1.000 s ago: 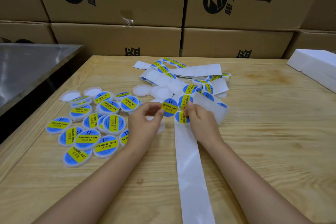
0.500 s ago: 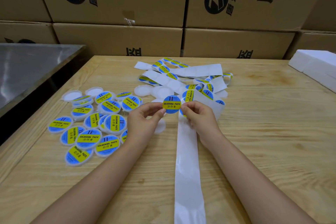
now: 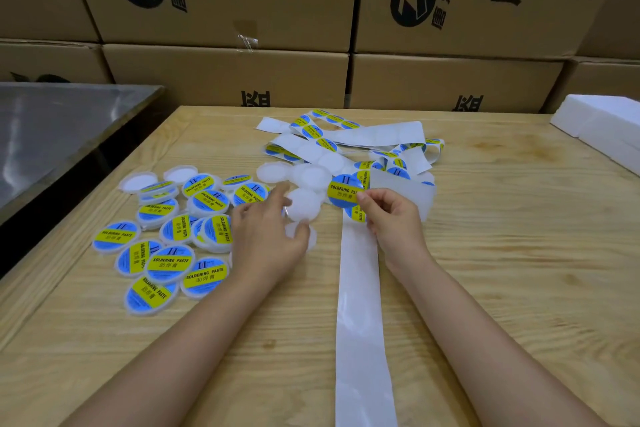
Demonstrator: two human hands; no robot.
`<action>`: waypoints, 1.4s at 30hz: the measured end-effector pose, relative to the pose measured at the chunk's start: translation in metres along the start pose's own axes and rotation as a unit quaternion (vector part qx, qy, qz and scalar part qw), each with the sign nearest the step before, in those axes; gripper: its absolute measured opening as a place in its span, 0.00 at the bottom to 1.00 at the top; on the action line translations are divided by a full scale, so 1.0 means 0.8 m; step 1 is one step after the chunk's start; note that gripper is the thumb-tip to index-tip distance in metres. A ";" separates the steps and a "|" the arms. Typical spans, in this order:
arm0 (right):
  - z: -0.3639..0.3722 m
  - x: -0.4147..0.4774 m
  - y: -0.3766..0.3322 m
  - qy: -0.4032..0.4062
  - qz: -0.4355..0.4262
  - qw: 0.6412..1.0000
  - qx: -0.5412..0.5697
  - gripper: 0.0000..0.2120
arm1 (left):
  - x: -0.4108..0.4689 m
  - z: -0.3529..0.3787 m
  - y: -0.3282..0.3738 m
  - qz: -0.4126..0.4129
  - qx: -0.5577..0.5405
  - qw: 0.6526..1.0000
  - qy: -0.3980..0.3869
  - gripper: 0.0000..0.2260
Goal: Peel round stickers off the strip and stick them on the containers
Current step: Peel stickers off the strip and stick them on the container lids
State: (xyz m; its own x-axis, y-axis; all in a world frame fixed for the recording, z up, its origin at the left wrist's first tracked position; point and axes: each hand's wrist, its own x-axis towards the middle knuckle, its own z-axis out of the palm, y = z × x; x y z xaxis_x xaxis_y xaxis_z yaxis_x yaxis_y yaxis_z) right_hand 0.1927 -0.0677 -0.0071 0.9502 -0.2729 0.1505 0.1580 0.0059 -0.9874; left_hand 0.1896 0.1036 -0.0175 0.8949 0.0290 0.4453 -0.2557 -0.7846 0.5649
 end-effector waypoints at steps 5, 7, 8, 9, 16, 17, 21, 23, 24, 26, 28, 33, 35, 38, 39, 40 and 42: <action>0.003 -0.005 -0.001 -0.022 0.002 1.000 0.001 0.08 | -0.010 0.007 -0.001 0.055 0.264 0.961 -0.055 0.34; 0.004 -0.006 -0.002 -0.030 -0.008 0.999 0.009 0.07 | -0.011 0.010 0.001 0.069 0.296 0.951 -0.057 0.32; 0.004 -0.007 -0.002 -0.035 -0.012 0.999 0.012 0.07 | -0.010 0.011 0.002 0.074 0.293 0.952 -0.053 0.31; 0.005 -0.007 -0.002 -0.042 -0.017 0.999 0.009 0.07 | -0.010 0.011 0.004 0.080 0.279 0.956 -0.046 0.31; 0.016 -0.017 0.004 -0.134 -0.025 0.990 -0.040 0.18 | -0.008 0.014 0.015 0.188 0.036 0.976 0.107 0.32; 0.017 -0.018 0.006 -0.138 -0.026 0.990 -0.027 0.19 | -0.009 0.014 0.017 0.193 0.006 0.976 0.097 0.33; 0.013 -0.015 0.004 -0.102 -0.025 0.993 0.047 0.18 | -0.011 0.013 0.019 0.120 -0.209 0.970 0.000 0.36; 0.010 -0.013 0.001 -0.098 -0.030 0.994 0.046 0.17 | -0.009 0.011 0.026 -0.028 -0.389 0.919 -0.052 0.25; 0.009 -0.012 0.001 -0.099 -0.032 0.994 0.036 0.17 | -0.007 0.011 0.027 -0.097 -0.466 0.875 -0.091 0.19; 0.010 -0.012 0.001 -0.107 -0.033 0.993 0.023 0.18 | -0.005 0.010 0.027 -0.156 -0.533 0.815 -0.163 0.13; 0.010 -0.012 0.001 -0.112 -0.035 0.993 0.023 0.19 | -0.006 0.007 0.028 -0.163 -0.548 0.795 -0.202 0.13; 0.010 -0.011 0.001 -0.103 -0.037 0.994 0.031 0.24 | -0.003 0.002 0.027 -0.220 -0.620 0.719 -0.223 0.09; 0.009 -0.010 0.003 -0.088 -0.031 0.995 0.046 0.26 | -0.003 0.002 0.025 -0.227 -0.616 0.716 -0.240 0.09; 0.010 -0.011 0.001 -0.087 -0.044 0.994 0.057 0.25 | -0.002 -0.001 0.024 -0.232 -0.628 0.695 -0.260 0.08; 0.010 -0.012 0.001 -0.101 -0.049 0.992 0.059 0.24 | -0.001 -0.001 0.025 -0.239 -0.639 0.682 -0.265 0.08; 0.010 -0.013 0.001 -0.120 -0.051 0.990 0.060 0.23 | 0.000 0.000 0.025 -0.245 -0.646 0.672 -0.266 0.09; 0.011 -0.017 0.002 -0.151 -0.051 0.986 0.053 0.24 | -0.001 0.002 0.025 -0.244 -0.639 0.680 -0.262 0.12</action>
State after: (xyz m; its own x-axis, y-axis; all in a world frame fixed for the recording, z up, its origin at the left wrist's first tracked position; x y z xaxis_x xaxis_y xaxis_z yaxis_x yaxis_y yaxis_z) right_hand 0.1827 -0.0552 -0.0101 0.9621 0.0211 0.2720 0.2688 0.0974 -0.9583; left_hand 0.1845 0.0864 -0.0076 0.9090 -0.3954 -0.1320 0.3100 0.4294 0.8482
